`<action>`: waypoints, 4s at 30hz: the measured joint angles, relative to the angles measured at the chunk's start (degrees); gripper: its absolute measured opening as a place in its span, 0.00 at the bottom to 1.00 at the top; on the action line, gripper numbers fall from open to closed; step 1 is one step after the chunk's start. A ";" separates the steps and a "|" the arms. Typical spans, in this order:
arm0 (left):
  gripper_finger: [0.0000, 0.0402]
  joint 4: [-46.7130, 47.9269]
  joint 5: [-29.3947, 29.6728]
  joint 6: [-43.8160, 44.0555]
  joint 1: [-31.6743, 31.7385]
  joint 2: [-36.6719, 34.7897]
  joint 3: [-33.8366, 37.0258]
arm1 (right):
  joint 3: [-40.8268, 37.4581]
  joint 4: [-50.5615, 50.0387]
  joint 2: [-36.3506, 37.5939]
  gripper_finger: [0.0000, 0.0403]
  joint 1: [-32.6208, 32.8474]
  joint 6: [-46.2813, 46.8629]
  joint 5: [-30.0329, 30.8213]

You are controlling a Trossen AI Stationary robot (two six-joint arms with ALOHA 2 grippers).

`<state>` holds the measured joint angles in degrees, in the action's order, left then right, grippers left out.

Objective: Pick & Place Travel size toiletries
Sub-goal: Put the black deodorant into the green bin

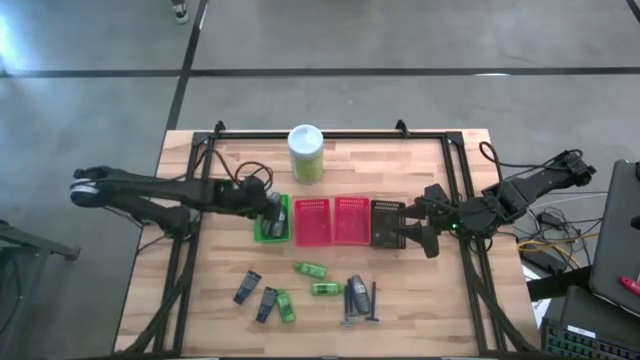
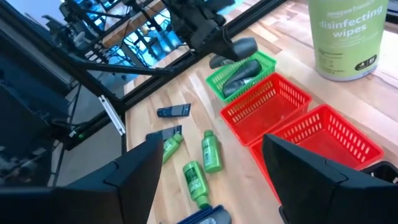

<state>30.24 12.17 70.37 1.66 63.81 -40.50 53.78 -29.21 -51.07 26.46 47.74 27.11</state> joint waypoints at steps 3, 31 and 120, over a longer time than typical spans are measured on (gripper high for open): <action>0.52 -2.15 -0.76 2.79 0.85 0.07 2.85 | 0.00 -0.03 0.00 0.64 -0.02 -0.99 0.00; 0.61 -6.83 0.30 4.02 1.10 7.19 2.01 | 0.00 -0.53 0.02 0.61 0.00 -1.64 -0.21; 0.68 9.01 -0.75 -37.13 -21.50 4.20 -13.04 | 33.27 -17.53 -67.06 0.89 2.69 45.31 -33.57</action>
<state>39.24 11.42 33.23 -19.84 68.01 -53.54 87.05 -46.74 -118.13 29.15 93.05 -6.45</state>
